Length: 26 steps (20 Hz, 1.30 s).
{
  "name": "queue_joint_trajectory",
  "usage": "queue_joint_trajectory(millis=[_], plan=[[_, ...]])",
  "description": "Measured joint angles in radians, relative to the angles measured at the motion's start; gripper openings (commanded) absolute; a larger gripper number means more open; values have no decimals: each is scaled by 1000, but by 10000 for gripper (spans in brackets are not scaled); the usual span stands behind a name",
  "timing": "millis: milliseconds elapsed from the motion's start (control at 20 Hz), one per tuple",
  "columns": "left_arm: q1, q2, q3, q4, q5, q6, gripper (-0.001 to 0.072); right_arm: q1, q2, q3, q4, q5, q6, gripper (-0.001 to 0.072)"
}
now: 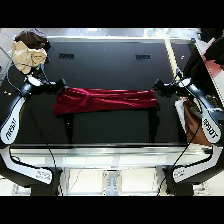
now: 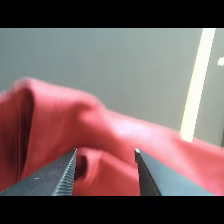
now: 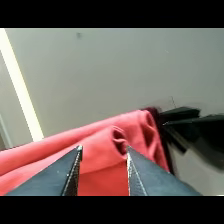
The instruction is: Fold the shirts.
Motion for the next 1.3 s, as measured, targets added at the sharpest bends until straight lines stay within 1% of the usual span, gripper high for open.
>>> queue_joint_trajectory(millis=[100, 200, 300, 400, 500, 550, 650, 750, 800, 850, 950, 1050, 1100, 1200, 1300], plan=[[12, 31, 48, -13, 4, 0, 430, -21, 13, 71, -40, 79, 0, 324], [19, 83, 92, -31, 6, 3, 430, -50, 46, 155, -114, 189, -3, 344], [19, 150, 122, -39, 7, 39, 431, -85, 106, 224, -204, 280, -23, 342], [8, 225, 139, -45, 7, 95, 431, -119, 174, 261, -286, 334, -50, 341], [-16, 293, 150, -45, 6, 143, 430, -149, 220, 279, -359, 361, -66, 327], [-34, 316, 158, -39, 2, 156, 421, -160, 232, 285, -386, 367, -71, 307], [-85, 342, 185, 2, -31, 175, 421, -176, 241, 293, -435, 370, -79, 225], [-153, 343, 222, 75, -58, 167, 421, -184, 242, 297, -450, 339, -80, 234], [-190, 335, 241, 118, -68, 155, 421, -187, 241, 298, -441, 322, -78, 358], [-231, 320, 261, 166, -76, 138, 421, -189, 235, 299, -423, 303, -73, 432], [-308, 282, 297, 251, -85, 105, 421, -202, 206, 300, -356, 296, -66, 443], [-374, 240, 320, 305, -93, 79, 421, -234, 142, 300, -240, 332, -87, 453], [-399, 221, 327, 321, -97, 69, 421, -253, 102, 300, -163, 368, -116, 460], [-438, 189, 336, 344, -107, 51, 421, -293, 8, 300, 3, 475, -188, 527], [-457, 165, 341, 364, -122, 28, 421, -322, -83, 300, 127, 577, -239, 531]])
